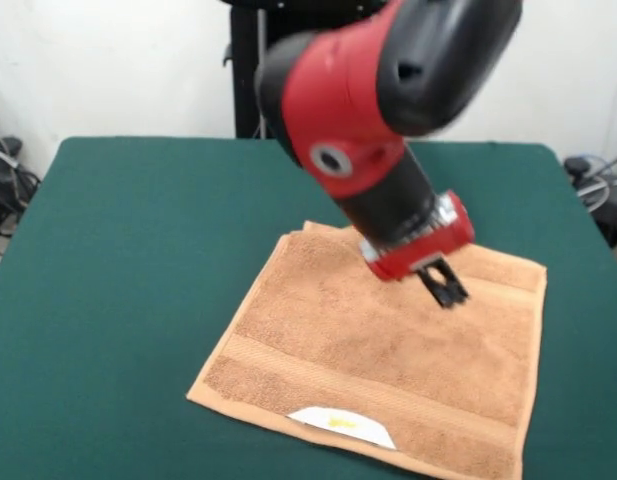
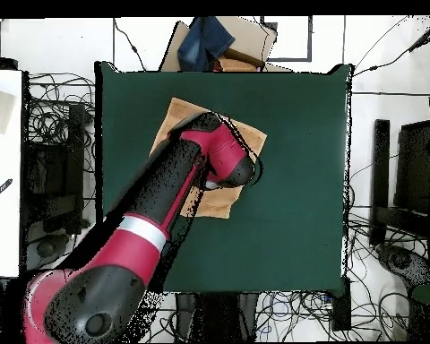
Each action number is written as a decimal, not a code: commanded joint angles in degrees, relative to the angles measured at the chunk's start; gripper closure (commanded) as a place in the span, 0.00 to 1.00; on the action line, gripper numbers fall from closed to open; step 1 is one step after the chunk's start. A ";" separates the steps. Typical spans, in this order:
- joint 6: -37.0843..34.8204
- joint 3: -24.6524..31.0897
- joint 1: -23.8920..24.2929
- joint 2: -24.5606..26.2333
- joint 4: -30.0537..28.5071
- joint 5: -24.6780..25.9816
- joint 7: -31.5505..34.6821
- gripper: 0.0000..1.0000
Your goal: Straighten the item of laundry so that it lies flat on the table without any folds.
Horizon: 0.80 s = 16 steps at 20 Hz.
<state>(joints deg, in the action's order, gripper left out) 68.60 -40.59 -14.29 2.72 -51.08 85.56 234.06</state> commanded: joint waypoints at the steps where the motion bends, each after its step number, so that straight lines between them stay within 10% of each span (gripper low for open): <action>1: 9.82 -3.28 2.18 -4.96 -5.94 6.93 20.13 1.00; 7: 9.96 -3.96 4.08 -5.36 -4.74 8.20 17.86 1.00; 16: 17.31 10.74 13.10 -5.58 -3.24 0.01 8.76 1.00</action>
<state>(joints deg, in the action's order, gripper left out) 78.59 -45.04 -6.20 -5.20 -52.21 90.79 238.72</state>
